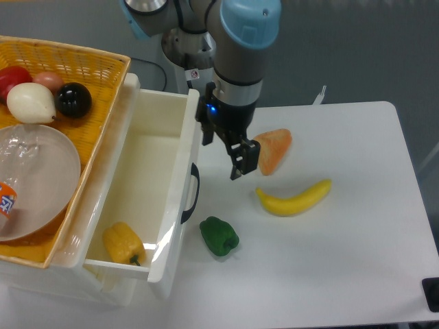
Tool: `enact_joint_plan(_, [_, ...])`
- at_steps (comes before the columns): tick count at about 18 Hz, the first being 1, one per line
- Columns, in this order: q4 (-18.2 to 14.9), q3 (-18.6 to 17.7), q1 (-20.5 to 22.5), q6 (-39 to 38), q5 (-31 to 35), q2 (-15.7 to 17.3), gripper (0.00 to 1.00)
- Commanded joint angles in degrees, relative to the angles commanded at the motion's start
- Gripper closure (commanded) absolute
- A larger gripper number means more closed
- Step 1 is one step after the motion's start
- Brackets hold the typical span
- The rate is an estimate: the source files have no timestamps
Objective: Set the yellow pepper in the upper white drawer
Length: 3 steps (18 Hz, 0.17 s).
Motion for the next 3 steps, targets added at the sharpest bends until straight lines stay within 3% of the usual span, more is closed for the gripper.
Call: enact_joint_plan(3, [0.09, -0.97, 1.32, 0.09, 0.0, -0.09, 0.0])
